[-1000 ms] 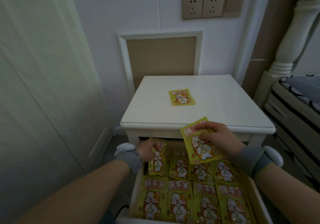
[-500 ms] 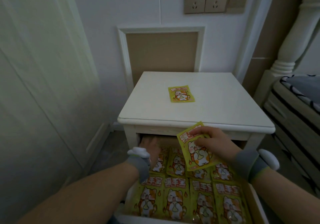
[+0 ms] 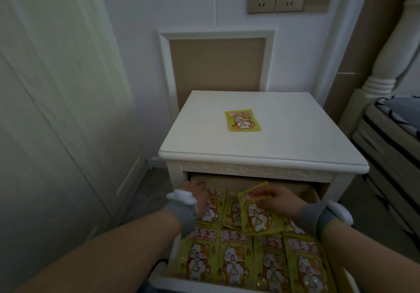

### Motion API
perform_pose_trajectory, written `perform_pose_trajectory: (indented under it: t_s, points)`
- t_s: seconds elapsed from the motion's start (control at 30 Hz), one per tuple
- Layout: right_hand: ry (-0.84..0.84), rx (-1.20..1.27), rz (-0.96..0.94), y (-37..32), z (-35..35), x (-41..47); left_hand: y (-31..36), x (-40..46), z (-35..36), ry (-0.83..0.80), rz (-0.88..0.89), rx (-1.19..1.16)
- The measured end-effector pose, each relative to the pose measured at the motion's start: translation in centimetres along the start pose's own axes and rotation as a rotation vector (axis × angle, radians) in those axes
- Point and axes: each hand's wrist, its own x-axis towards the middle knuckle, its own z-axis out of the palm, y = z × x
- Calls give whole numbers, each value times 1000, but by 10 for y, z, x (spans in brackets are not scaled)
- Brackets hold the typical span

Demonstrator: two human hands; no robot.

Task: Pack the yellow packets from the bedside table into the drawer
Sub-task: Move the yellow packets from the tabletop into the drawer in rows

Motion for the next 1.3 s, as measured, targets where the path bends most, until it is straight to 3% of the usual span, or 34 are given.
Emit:
perform_pose_trajectory:
  t_s: [0.17, 0.33, 0.53, 0.67, 0.8, 1.1, 1.3]
  points:
    - [82, 379, 55, 11, 25, 24, -6, 7, -7, 27, -22, -75]
    - [116, 489, 17, 14, 47, 34, -7, 5, -9, 71, -8, -52]
    - [162, 356, -77, 15, 61, 36, -10, 6, -12, 34, -41, -89]
    - [197, -13, -134, 20, 63, 34, -10, 5, -17, 3, -45, -91]
    - [265, -178, -173, 26, 65, 33, -7, 2, -21, 7, -48, -86]
    - [276, -158, -154, 15, 58, 27, -2, -2, -37, -30, -28, -104]
    - [53, -352, -224, -24, 26, 2, 8, -11, -76, -57, 76, -288]
